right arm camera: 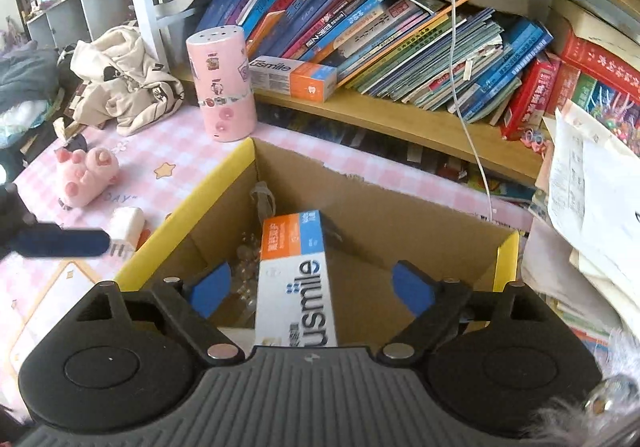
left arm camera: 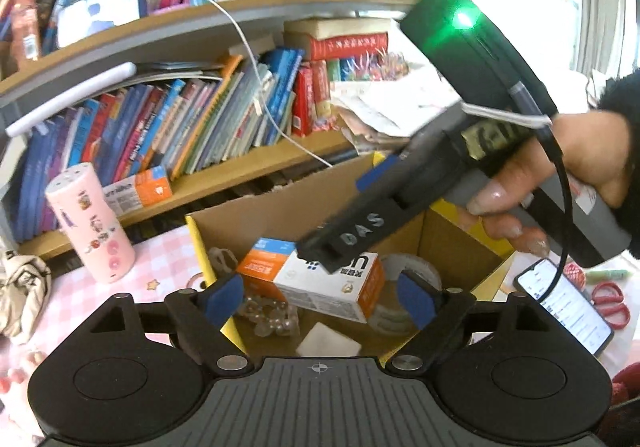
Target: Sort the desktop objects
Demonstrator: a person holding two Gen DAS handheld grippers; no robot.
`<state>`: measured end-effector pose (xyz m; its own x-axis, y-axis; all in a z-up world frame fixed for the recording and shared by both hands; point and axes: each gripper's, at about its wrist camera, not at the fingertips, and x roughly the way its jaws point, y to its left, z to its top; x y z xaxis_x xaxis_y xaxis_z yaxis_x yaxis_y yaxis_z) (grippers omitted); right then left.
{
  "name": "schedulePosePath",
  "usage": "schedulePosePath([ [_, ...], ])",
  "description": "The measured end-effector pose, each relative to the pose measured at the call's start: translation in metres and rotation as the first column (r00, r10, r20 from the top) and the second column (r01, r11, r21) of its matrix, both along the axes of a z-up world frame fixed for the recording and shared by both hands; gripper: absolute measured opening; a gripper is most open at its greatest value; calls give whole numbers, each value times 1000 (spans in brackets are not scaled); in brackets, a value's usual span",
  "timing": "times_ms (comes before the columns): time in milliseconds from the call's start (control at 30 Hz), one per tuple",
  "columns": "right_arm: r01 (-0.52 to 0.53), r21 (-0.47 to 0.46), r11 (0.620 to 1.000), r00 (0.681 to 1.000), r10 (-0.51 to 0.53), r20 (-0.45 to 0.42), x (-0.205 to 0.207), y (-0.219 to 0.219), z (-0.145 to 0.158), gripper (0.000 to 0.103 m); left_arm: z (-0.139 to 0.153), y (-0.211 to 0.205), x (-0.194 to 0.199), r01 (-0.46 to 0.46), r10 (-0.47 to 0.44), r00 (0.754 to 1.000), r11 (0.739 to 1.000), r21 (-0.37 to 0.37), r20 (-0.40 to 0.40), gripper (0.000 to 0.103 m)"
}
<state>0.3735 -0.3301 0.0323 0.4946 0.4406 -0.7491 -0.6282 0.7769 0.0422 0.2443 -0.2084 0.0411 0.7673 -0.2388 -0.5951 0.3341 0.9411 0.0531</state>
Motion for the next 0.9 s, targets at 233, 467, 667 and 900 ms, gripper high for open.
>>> schedulePosePath([
  [233,22,16,1000,999,-22,29,-22,-12,8,88,5,15,-21,-65,65,998,997,-32,13,88],
  [467,78,24,997,995,-79,61,-44,-25,17,88,6,27,-31,-75,76,997,996,-48,25,88],
  [667,143,16,990,986,-144,86,-63,-33,22,88,7,35,-43,-41,44,998,997,-61,38,88],
  [900,260,34,965,959,-262,107,-94,-39,33,88,8,59,-60,17,-14,999,997,-70,37,89],
])
